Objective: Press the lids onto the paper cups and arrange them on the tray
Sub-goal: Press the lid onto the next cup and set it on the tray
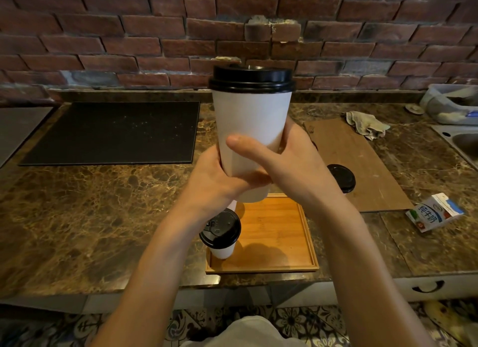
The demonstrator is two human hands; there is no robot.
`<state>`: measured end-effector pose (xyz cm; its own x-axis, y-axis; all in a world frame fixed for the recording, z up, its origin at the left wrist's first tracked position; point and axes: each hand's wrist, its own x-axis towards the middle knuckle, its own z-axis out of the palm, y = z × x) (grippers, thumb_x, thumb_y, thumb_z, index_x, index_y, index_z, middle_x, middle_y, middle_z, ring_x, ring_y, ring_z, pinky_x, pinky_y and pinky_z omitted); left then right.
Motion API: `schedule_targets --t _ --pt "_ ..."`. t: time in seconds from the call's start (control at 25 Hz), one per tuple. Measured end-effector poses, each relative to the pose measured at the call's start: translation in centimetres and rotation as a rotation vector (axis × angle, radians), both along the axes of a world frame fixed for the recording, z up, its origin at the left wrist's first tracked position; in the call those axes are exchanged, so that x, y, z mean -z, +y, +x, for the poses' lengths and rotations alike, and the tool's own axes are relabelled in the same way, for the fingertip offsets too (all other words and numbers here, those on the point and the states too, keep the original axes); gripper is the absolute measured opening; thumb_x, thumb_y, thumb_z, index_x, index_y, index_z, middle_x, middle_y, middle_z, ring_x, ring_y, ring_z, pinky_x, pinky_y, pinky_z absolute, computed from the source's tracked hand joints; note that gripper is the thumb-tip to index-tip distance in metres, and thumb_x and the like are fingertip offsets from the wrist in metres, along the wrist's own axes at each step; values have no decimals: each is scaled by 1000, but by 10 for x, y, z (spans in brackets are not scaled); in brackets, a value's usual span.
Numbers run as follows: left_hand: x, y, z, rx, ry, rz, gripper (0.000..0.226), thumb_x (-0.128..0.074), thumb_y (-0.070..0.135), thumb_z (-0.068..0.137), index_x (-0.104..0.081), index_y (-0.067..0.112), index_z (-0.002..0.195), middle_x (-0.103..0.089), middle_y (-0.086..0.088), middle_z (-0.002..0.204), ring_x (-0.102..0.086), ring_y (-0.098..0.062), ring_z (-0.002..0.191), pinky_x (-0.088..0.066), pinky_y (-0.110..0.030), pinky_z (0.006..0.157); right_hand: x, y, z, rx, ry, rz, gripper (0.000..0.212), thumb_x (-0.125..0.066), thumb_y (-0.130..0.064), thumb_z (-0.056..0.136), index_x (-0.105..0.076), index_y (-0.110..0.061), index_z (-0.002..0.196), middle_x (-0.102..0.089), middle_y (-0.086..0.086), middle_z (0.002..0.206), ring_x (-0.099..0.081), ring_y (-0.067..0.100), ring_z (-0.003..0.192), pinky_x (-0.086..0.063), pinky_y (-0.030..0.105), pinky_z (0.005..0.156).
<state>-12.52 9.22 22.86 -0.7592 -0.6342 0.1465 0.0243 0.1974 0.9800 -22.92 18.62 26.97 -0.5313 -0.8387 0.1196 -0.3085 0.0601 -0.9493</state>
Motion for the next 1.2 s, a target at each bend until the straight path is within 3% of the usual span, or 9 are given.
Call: schedule_targets --t 0.2,0.32,0.4,0.56,0.8,0.96,1.2 --pt "6 0 -6 -30 -7 -37 49 -82 12 66 -59 22 109 -69 10 88 -66 6 81 -49 -6 59 9 -4 6 102 -1 -21 71 -79 -49 72 -47 -22 131 -61 -9 112 -61 4 99 -55 20 74" --pt "5 -3 -5 10 -20 -42 55 -83 11 66 -58 15 115 -68 4 96 -68 -4 87 -52 -10 64 8 -3 7 105 -25 -60 71 -81 -48 67 -51 -22 126 -62 -9 109 -63 5 96 -57 22 72" --pt "4 -5 -3 34 -15 -37 52 -83 9 66 -58 20 110 -69 7 94 -68 -7 87 -52 -11 64 6 -1 5 94 -29 -76 73 -78 -50 62 -52 -22 125 -63 -9 109 -64 5 96 -59 24 73" --pt "-7 -5 3 139 15 -7 51 -84 27 60 -56 33 102 -68 25 89 -66 4 88 -50 -7 64 0 3 -1 13 -52 -102 68 -77 -43 64 -55 -21 125 -65 -7 108 -66 6 97 -57 22 73" --pt "-13 -2 9 293 48 109 55 -79 32 58 -59 30 109 -71 15 98 -67 -4 95 -52 -14 73 -2 11 -10 -158 -130 -137 65 -76 -41 63 -58 -18 121 -69 -3 107 -68 12 100 -55 24 77" --pt "-12 -1 11 339 43 139 70 -85 41 52 -59 30 115 -69 8 109 -65 -13 105 -55 -25 81 1 14 -13 -231 -195 -127 60 -72 -40 64 -59 -20 119 -69 0 109 -67 17 104 -55 28 81" --pt "-8 2 8 276 70 129 54 -78 32 55 -60 28 106 -72 13 95 -68 -5 92 -52 -15 72 -3 15 -12 -187 -139 -101 62 -75 -41 66 -60 -17 121 -70 -1 107 -68 15 100 -56 28 79"
